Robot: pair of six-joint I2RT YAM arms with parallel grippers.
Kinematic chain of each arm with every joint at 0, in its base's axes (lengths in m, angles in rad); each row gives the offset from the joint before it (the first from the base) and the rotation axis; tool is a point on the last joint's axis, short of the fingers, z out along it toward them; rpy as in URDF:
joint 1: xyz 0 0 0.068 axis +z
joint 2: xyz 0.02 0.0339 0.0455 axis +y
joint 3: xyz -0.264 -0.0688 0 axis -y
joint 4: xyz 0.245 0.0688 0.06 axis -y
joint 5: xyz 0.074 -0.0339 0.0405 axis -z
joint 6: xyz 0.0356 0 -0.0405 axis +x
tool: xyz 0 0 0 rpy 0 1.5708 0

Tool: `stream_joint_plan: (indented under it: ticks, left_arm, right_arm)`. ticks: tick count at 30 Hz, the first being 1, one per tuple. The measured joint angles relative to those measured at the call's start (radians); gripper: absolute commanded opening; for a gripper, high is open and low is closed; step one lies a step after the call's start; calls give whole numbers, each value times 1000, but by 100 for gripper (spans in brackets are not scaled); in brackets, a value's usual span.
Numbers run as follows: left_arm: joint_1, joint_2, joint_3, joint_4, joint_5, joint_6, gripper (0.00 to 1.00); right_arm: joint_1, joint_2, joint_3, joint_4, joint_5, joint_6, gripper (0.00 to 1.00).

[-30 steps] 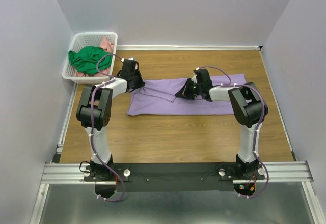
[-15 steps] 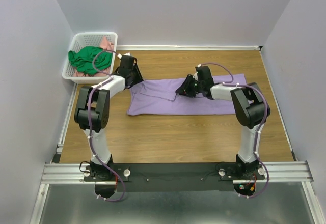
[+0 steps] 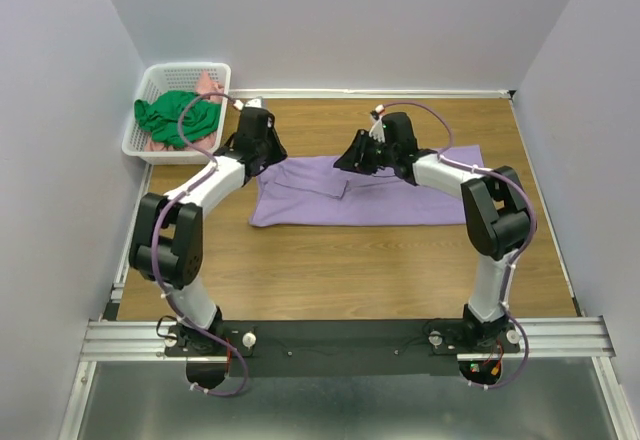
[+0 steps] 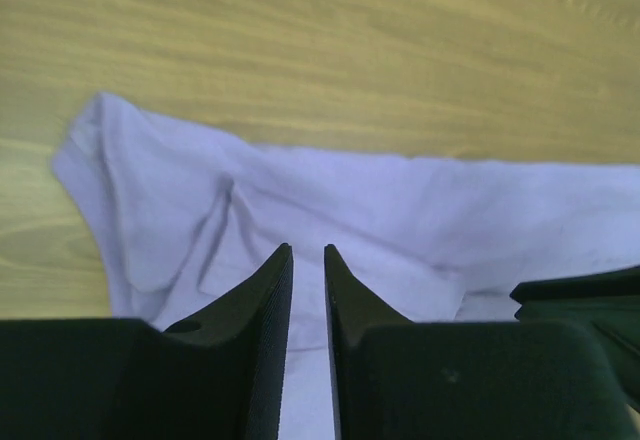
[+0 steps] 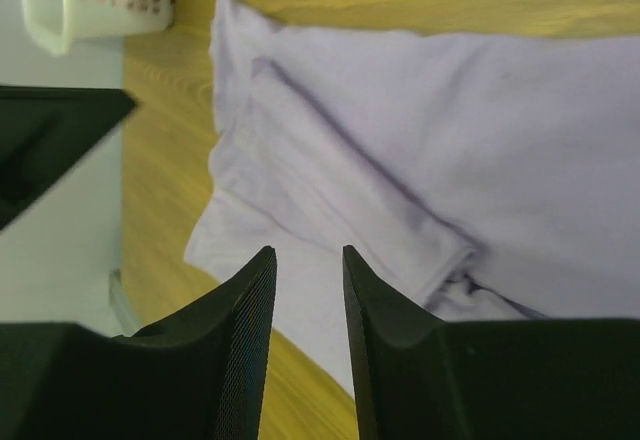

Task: Fold and stack the t-shirts
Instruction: Fold the tshirt

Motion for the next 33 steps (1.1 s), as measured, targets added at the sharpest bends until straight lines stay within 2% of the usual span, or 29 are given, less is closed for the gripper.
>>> stream_joint_plan:
  ticks: [8, 15, 17, 18, 20, 23, 25, 29, 33]
  left_arm:
    - [-17, 200, 4, 2, 39, -10, 23]
    - [14, 325, 112, -2, 35, -15, 22]
    - [22, 343, 139, -20, 34, -14, 25]
    - [24, 345, 145, -28, 33, -14, 31]
    - [27, 341, 147, -47, 25, -13, 36]
    - [30, 313, 147, -84, -1, -4, 43]
    - [29, 261, 145, -119, -23, 0, 44]
    - [9, 111, 130, -162, -80, 5, 47]
    - [-70, -2, 108, -180, -120, 6, 48]
  right_arm:
    - [16, 135, 35, 0, -114, -12, 38]
    - [-21, 184, 11, 16, -141, -20, 39]
    - [-32, 167, -9, 16, -142, -24, 41]
    - [-35, 153, -20, 12, -141, -32, 42]
    - [-39, 121, -41, -14, -128, -47, 49]
    - [-44, 11, -62, -127, -55, -103, 62]
    - [-45, -52, -64, -181, -5, -136, 68]
    - [-44, -203, -69, -322, 168, -215, 72]
    - [-44, -291, -100, -455, 367, -251, 73]
